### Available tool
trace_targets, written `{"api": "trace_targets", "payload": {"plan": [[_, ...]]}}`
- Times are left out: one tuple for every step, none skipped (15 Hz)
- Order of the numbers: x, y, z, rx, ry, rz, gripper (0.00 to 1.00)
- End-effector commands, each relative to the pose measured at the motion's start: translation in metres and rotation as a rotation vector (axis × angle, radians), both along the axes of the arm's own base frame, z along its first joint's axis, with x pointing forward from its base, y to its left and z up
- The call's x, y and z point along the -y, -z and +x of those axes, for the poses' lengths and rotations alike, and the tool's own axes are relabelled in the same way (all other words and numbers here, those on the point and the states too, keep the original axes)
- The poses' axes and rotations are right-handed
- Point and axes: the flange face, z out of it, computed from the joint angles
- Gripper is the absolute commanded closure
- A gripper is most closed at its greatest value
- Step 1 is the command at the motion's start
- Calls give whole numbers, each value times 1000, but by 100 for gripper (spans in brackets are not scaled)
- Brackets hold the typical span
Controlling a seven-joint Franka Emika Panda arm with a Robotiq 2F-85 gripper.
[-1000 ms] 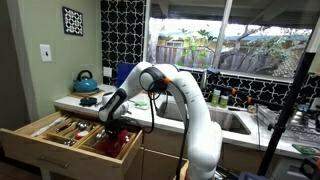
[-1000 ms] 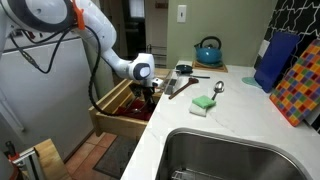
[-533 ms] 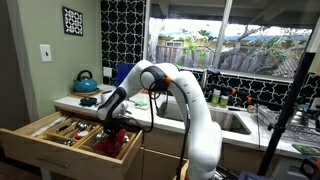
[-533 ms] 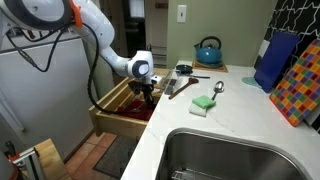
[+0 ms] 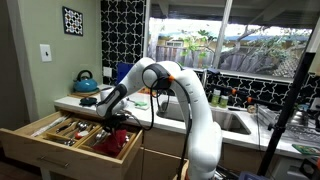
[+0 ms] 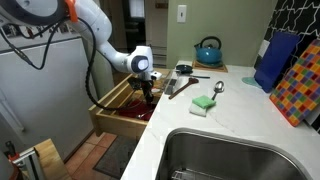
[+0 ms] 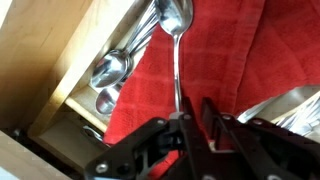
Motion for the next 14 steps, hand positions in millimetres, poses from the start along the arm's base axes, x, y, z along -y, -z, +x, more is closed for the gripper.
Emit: {"api": "trace_targets", "payload": {"plan": [[3, 16, -5, -40, -22, -17, 52], [4, 21, -6, -51, -29, -17, 43], [4, 24, -8, -63, -35, -16, 37], [4, 27, -9, -72, -40, -12, 31], [5, 30, -10, -80, -42, -13, 44], [6, 32, -11, -85, -43, -18, 44], [6, 34, -11, -88, -47, -18, 55], [7, 34, -10, -84, -52, -20, 66], [7, 35, -10, -83, -56, -19, 70], [8, 36, -10, -86, -57, -16, 77], [8, 38, -10, -88, -58, -18, 79], [8, 39, -10, -90, -59, -16, 79], [9, 40, -10, -92, -59, -19, 81], [10, 41, -10, -94, -60, -20, 78]]}}
